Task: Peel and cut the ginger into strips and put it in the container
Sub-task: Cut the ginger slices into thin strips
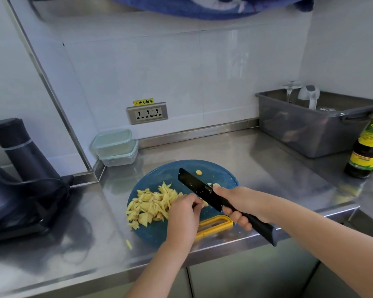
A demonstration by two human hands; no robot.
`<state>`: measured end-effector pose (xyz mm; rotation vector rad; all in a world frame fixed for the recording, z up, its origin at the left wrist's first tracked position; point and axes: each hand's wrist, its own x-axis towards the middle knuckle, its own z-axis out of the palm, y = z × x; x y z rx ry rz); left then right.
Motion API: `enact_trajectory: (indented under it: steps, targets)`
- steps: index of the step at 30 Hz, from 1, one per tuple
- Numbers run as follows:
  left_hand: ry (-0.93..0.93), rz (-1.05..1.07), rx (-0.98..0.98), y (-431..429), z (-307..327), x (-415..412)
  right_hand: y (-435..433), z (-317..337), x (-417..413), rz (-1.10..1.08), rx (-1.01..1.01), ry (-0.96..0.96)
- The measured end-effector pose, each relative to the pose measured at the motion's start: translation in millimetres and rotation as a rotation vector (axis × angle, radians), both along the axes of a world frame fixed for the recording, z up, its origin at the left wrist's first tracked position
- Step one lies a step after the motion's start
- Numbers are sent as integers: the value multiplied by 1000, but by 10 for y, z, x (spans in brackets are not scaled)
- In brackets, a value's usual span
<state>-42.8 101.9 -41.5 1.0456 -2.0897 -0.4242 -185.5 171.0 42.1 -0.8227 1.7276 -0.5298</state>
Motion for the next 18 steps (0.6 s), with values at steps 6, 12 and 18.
enact_trajectory:
  steps: [6, 12, 18]
  targets:
    - [-6, -8, 2, 5, -9, -4, -33, -8, -17, 20, 32, 26]
    - [32, -38, 17, -15, -1, -1, -85, -34, 32, 10, 71, 35]
    - [-2, -22, -6, -41, -27, -10, -262, -62, 272, -58, 120, 106]
